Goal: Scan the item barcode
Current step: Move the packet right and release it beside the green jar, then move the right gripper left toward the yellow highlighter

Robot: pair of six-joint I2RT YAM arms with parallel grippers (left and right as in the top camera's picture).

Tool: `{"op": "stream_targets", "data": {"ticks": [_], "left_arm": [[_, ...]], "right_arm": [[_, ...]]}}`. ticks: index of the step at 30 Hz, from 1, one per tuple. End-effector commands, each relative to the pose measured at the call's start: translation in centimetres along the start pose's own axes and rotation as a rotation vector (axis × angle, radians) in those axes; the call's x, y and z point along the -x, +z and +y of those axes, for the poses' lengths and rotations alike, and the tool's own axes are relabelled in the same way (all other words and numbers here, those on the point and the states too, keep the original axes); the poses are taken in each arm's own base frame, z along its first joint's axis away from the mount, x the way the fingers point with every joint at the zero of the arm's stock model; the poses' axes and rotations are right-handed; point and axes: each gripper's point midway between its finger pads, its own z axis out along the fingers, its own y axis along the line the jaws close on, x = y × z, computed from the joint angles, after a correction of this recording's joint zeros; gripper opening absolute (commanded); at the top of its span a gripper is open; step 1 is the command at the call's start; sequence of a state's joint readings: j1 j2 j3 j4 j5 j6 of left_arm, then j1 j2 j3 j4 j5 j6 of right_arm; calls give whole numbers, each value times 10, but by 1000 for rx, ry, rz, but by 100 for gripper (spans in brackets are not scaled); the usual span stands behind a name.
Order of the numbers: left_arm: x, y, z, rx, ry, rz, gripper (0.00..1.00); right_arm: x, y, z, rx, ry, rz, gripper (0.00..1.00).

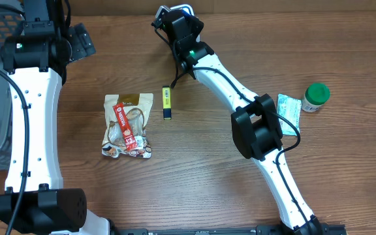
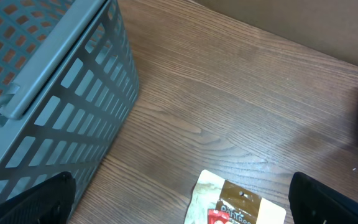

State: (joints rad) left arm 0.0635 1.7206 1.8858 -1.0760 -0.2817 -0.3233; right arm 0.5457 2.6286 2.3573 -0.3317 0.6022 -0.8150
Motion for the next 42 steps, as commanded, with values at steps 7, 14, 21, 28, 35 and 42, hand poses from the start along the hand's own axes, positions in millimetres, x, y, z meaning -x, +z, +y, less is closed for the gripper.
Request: {"op": "stream_targets", "data": {"ticks": [7,14,21,28,35,42], "left_arm": [[2,2,1,12,-13,-5,100],[2,2,1,12,-13,-5,100],[2,2,1,12,-13,-5,100],[2,2,1,12,-13,-5,100],[2,2,1,12,-13,-5,100],[2,2,1,12,-13,-5,100]], "right_arm": [[16,-41,-75,-184,283,11,4],[2,-114,-137,-180,571,81,4],[-64,-159,-119,84,724,329,4],[-179,-171,-81,266,955,820,9],[-265,-170,-70,275,1028,1101,17],[-309,-172,-54,274,1025,1234,55]]}}
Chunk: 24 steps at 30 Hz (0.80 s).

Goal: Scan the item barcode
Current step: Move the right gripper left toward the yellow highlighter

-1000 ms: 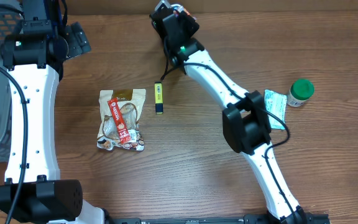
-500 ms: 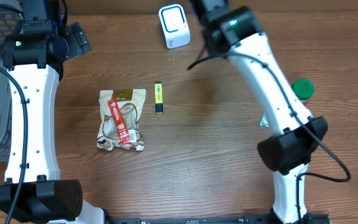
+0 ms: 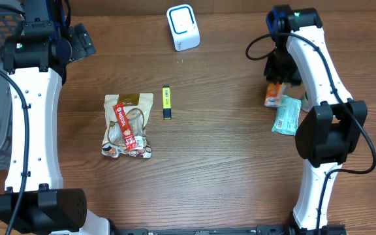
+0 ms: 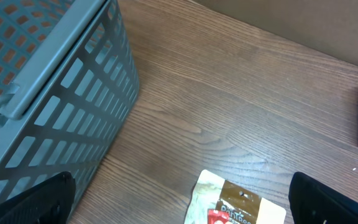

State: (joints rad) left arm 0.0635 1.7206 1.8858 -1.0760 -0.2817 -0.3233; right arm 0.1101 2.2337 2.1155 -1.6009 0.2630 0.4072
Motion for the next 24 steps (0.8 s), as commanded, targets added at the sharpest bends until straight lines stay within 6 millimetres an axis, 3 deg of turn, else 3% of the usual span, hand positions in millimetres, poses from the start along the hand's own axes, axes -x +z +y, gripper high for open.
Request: {"op": "stream_targets", "data": {"ticks": [1,5,9,16,24], "left_arm": [[2,2,1,12,-13,-5,100],[2,2,1,12,-13,-5,100],[2,2,1,12,-13,-5,100],[2,2,1,12,-13,-5,100],[2,2,1,12,-13,-5,100]], "right_arm": [[-7,11,-1,0,14,41,56],[-7,20,11,45,16,47,56],[-11,18,54,234,7,72,56],[-16,-8,134,488,-88,20,54],[-57,-40,227,573,-302,-110,51]]}}
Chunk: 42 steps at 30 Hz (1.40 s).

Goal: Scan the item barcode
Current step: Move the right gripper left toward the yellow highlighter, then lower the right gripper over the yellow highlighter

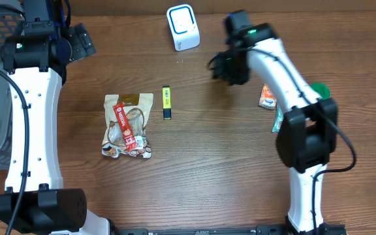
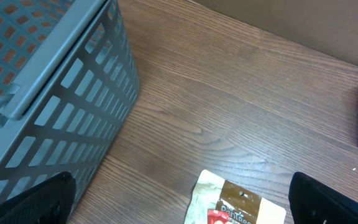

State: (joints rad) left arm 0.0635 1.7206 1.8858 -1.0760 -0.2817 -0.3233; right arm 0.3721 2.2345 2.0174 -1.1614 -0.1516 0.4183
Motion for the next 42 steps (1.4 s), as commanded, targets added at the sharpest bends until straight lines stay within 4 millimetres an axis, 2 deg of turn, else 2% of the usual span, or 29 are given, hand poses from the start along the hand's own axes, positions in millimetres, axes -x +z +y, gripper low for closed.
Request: {"op": "stream_targets", "data": {"ticks": [1,3,5,8,14,17,26,31,42], "left_arm": [[2,2,1,12,-13,-5,100],[2,2,1,12,-13,-5,100],[2,2,1,12,-13,-5,100],[2,2,1,12,-13,-5,100],[2,2,1,12,-13,-5,100],[2,2,1,12,-13,-5,100],[2,2,1,12,-13,-5,100],[2,2,1,12,-13,-5,100],[2,2,1,12,-13,-5,100]], "right_arm": [[-20,7,45,48,-89,4,51],[-29,11,70,55,-149,-22,50],[-35,14,86,30,-195,-59,50],[-43,16,107,-34,-215,-144,50],[-56,16,137,-83,-296,-247,39],[-62,17,140,-76,-267,-239,39],[-69,19,133,-72,-254,-180,39],[-77,26,130,-51,-249,-133,39],[-88,78,114,-38,-249,-137,39]]}}
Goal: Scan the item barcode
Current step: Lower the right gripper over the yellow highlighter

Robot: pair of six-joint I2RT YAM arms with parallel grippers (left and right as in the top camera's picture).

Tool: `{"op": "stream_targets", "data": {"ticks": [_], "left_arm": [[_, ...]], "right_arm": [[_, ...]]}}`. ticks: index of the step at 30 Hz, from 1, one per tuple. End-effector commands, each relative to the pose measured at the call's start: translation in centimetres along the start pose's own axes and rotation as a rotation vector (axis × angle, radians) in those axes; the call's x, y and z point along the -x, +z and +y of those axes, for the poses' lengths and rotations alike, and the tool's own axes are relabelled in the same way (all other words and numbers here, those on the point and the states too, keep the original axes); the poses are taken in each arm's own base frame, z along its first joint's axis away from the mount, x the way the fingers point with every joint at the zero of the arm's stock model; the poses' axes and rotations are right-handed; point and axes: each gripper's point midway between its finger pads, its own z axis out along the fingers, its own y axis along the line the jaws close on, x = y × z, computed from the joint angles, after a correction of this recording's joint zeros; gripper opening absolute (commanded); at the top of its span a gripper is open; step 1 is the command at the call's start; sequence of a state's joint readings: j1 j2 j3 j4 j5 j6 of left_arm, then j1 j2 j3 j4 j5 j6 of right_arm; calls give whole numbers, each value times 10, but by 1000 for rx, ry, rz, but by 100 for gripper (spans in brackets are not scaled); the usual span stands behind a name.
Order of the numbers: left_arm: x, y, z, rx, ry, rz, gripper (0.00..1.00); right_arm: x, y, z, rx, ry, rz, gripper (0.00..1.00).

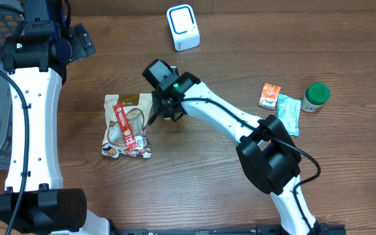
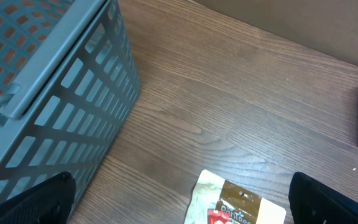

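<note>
The white barcode scanner (image 1: 183, 26) stands at the back middle of the table. My right gripper (image 1: 166, 108) is down just right of the snack bag (image 1: 128, 124), covering the spot of a small yellow stick, which is hidden under it. How its jaws stand does not show. My left gripper (image 2: 184, 200) hangs open and empty at the back left, above the bag's top edge (image 2: 238, 200). An orange packet (image 1: 269, 95) lies at the right.
A grey slatted basket (image 2: 55, 93) stands at the far left edge. A teal packet (image 1: 288, 111) and a green-capped bottle (image 1: 316, 96) lie next to the orange packet at the right.
My right arm has moved from the back middle, right of the scanner, down to the left onto the yellow stick beside the snack bag. The left arm has not moved.
My right gripper was at the scanner, with no orange packet on the table. Then it was at the right, over the orange packet beside the teal one. Then it was away from the packet, which lay free. Now it is at the yellow stick.
</note>
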State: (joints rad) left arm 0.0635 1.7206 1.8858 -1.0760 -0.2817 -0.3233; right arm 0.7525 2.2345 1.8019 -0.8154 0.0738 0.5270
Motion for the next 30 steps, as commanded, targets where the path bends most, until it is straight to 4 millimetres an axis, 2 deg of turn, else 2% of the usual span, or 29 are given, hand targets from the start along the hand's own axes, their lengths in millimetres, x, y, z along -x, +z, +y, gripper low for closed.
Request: {"op": "stream_targets", "data": {"ticks": [1,6,10,14,20,24,30], "left_arm": [[2,2,1,12,-13,-5,100],[2,2,1,12,-13,-5,99],[2,2,1,12,-13,-5,100],[2,2,1,12,-13,-5,100],[2,2,1,12,-13,-5,100],[2,2,1,12,-13,-5,100],[2,2,1,12,-13,-5,100]], "right_arm": [[-8,14,-6,0,11,7,39],[-18,27,-14,-6,15,11,38],[-18,27,-21,-13,26,23,31],[-21,28,-18,16,31,44,29],[-27,30,-21,4,29,60,20],[-29,30,-23,-3,25,71,11],[-14,17,-23,13,23,38,5]]}}
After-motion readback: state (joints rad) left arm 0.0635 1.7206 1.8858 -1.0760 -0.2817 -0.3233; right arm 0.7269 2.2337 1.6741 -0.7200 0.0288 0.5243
